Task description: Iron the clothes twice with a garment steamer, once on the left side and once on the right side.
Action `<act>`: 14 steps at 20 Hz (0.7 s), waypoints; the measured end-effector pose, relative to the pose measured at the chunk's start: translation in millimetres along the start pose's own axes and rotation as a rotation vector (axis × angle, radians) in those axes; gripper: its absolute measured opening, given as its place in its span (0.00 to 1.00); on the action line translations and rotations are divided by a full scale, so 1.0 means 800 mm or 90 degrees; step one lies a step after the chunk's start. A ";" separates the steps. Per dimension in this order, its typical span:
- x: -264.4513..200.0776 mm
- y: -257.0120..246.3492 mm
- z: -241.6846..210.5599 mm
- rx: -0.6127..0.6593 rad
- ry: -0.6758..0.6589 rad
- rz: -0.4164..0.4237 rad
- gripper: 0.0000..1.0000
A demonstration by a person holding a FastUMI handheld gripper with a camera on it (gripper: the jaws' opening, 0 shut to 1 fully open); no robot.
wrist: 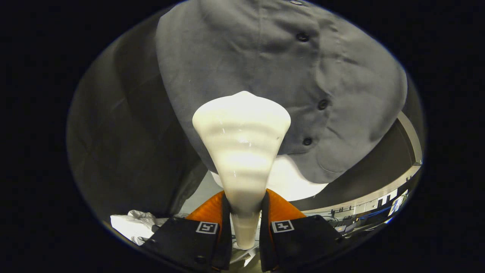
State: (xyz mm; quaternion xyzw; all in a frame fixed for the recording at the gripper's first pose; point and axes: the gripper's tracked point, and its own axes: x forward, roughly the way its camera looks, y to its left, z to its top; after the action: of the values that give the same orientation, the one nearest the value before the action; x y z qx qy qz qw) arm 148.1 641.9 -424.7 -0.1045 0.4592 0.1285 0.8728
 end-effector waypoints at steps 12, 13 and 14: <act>-0.129 -0.117 0.106 0.047 -0.241 -0.051 0.37; -0.174 -0.149 0.116 0.054 -0.264 -0.059 0.37; -0.199 -0.169 0.125 0.061 -0.287 -0.068 0.37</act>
State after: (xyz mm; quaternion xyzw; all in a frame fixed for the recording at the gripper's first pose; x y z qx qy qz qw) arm 181.7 523.5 -228.3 -0.0556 0.2521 0.0803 0.9627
